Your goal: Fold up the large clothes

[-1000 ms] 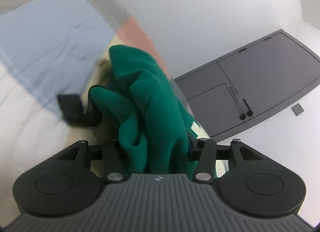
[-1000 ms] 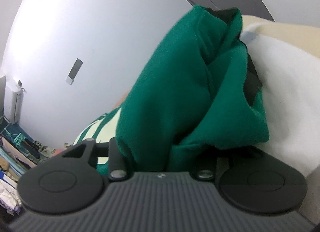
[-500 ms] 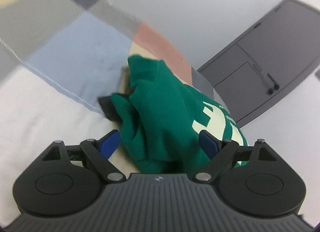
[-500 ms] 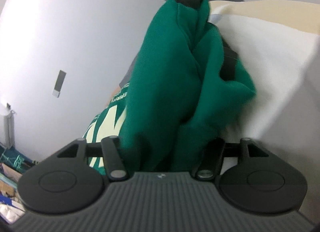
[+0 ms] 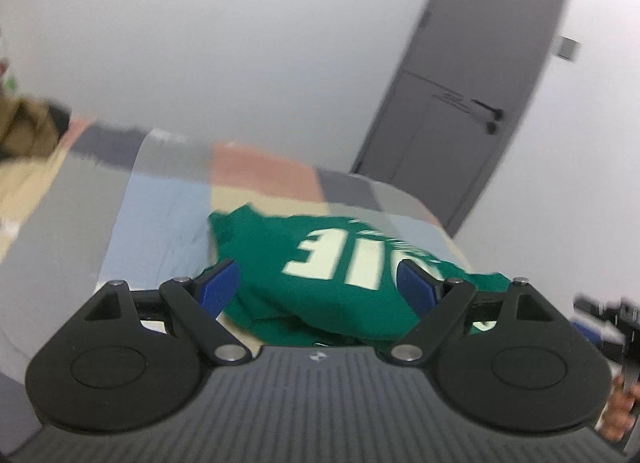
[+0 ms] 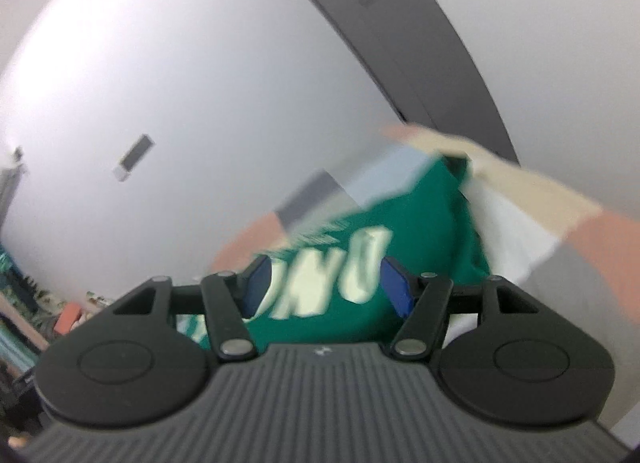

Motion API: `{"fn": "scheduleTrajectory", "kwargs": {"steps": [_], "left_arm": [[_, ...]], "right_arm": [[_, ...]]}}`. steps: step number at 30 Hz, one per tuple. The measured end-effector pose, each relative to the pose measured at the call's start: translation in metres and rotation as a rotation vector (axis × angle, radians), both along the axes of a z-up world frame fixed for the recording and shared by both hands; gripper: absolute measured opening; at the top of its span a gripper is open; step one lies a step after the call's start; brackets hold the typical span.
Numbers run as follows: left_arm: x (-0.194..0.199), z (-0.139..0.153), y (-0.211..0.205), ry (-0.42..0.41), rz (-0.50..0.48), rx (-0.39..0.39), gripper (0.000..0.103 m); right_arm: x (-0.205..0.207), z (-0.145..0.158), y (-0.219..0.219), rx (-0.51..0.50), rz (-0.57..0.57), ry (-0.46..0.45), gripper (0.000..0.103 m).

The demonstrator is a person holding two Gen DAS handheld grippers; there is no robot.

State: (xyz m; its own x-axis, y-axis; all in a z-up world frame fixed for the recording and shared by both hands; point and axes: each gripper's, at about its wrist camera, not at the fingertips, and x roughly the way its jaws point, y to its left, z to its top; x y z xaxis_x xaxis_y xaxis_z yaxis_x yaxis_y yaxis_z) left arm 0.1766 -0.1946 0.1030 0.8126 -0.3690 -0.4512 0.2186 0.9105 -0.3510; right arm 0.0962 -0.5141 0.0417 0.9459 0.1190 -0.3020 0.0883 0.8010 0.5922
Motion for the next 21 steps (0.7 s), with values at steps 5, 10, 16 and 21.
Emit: {"fn": "scheduleTrajectory", "kwargs": {"steps": [5, 10, 16, 21], "left_arm": [[-0.05, 0.039, -0.014, -0.096, -0.049, 0.076, 0.089], [-0.095, 0.067, -0.012, -0.163, -0.081, 0.093, 0.089], [-0.13, 0.077, -0.001, -0.207, -0.087, 0.113, 0.089], [-0.154, 0.068, 0.01, -0.2, -0.076, 0.059, 0.089]], "right_arm": [[-0.031, 0.044, 0.037, -0.12, 0.061, -0.069, 0.064], [-0.061, 0.063, 0.076, -0.215, 0.099, -0.098, 0.064], [-0.092, 0.07, 0.113, -0.315, 0.1, -0.112, 0.064], [-0.113, 0.067, 0.131, -0.351, 0.109, -0.112, 0.064]]}}
